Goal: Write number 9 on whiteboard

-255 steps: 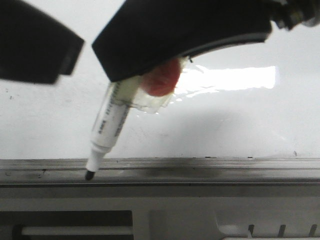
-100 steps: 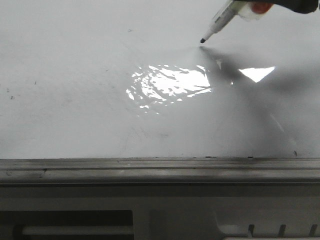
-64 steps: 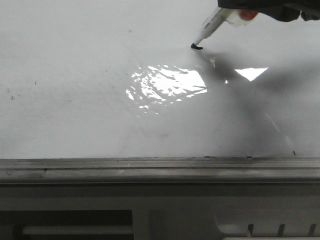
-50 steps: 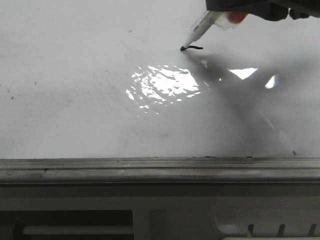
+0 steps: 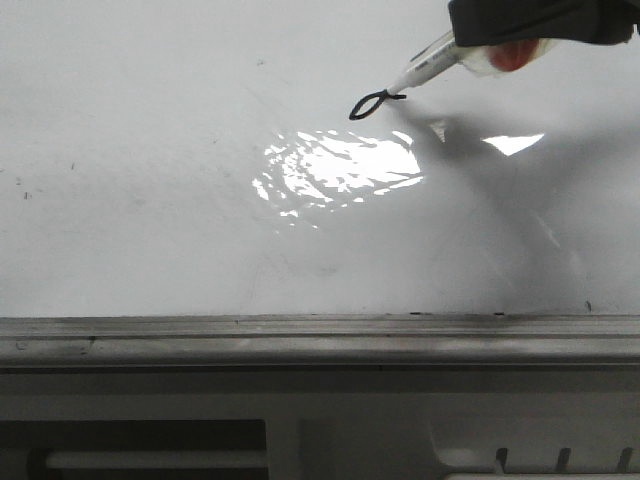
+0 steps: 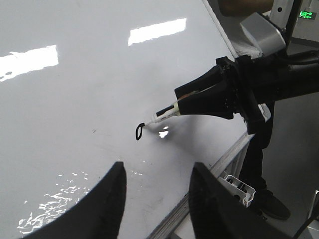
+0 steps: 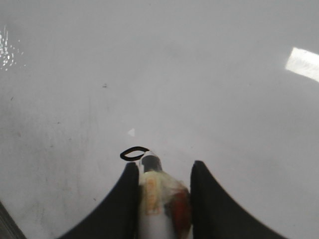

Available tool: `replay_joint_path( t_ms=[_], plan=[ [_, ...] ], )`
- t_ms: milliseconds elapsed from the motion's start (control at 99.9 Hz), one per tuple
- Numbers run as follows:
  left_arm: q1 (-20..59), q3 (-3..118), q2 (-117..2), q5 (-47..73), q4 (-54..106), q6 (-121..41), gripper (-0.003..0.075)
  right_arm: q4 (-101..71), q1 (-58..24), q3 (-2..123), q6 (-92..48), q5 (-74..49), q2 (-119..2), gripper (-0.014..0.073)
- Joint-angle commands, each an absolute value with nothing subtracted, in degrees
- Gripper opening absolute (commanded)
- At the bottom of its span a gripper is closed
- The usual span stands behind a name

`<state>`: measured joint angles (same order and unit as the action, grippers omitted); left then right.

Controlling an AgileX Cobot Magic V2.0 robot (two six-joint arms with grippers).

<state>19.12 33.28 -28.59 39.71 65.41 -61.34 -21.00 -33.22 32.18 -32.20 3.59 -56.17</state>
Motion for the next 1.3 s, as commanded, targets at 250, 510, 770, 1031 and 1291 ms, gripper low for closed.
replay_joint_path(
  t_ms=[250,510,770,1031,1291],
  plan=[
    [18.96,34.99,-28.79,38.28,67.94,-60.86,0.0262,-20.1,-31.62,36.08,-33.12,-2.41,-56.38,-0.0045],
    [18.96,34.28,-28.79,38.51,67.83,-60.86,0.0262,-21.78,-33.93,31.03,-32.45,-14.21,-56.38,-0.0045],
    [18.96,32.73,-28.79,38.51,67.93,-60.86,0.0262,-22.65,-35.12,29.66,-32.45,-11.07,-56.38,-0.0045],
    [19.06,32.73,-28.79,39.79,66.55,-62.08,0.027,-22.54,-40.87,38.92,-32.56,-15.72,-50.69,-0.0045],
    [24.71,32.83,-36.94,46.39,68.31,-75.45,0.0309,-19.38,-46.41,49.83,-32.56,-31.26,-53.02,-0.0045]
  ],
)
